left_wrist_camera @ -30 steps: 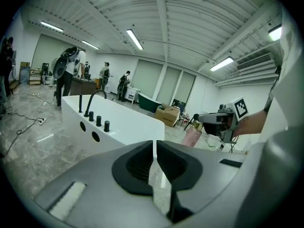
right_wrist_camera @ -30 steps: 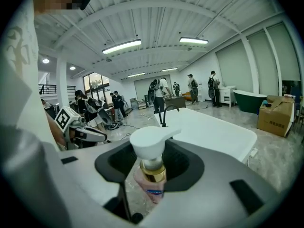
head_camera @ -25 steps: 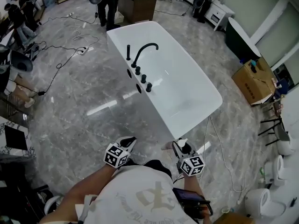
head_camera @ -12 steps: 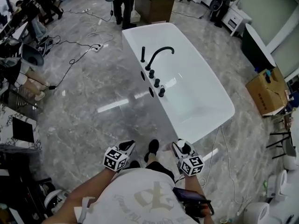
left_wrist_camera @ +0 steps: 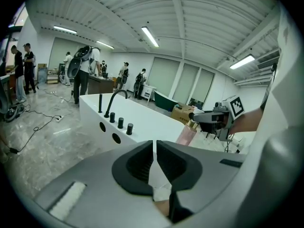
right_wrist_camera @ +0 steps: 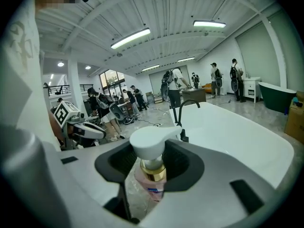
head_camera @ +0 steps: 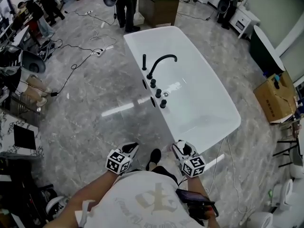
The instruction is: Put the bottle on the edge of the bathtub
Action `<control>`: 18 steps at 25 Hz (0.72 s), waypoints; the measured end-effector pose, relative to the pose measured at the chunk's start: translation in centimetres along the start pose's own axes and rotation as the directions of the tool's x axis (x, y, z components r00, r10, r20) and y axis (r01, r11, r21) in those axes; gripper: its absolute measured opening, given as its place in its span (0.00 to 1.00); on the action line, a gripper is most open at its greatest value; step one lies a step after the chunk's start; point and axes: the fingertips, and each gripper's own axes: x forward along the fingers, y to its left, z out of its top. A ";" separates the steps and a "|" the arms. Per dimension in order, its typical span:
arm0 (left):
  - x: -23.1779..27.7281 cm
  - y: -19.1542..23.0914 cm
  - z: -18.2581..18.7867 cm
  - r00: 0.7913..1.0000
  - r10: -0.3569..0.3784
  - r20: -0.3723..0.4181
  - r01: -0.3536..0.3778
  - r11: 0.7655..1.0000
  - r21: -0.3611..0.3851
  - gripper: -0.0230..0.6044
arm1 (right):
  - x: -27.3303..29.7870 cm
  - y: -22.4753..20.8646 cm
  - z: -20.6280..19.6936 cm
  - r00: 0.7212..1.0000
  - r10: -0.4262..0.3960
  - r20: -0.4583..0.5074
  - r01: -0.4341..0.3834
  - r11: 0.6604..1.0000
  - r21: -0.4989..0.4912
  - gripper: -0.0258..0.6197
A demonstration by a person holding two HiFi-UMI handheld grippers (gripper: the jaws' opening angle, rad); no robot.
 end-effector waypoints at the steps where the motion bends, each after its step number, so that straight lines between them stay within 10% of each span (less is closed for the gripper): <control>1: 0.6 0.2 0.5 1.000 0.003 -0.001 -0.003 1.000 -0.001 0.08 | 0.4 -0.7 0.3 1.000 0.002 -0.002 -0.002 1.000 -0.001 0.28; 18: 7.2 3.1 6.0 0.995 0.102 0.000 -0.102 0.994 -0.047 0.08 | 7.4 -8.1 4.4 0.990 0.133 -0.051 -0.135 0.991 -0.026 0.28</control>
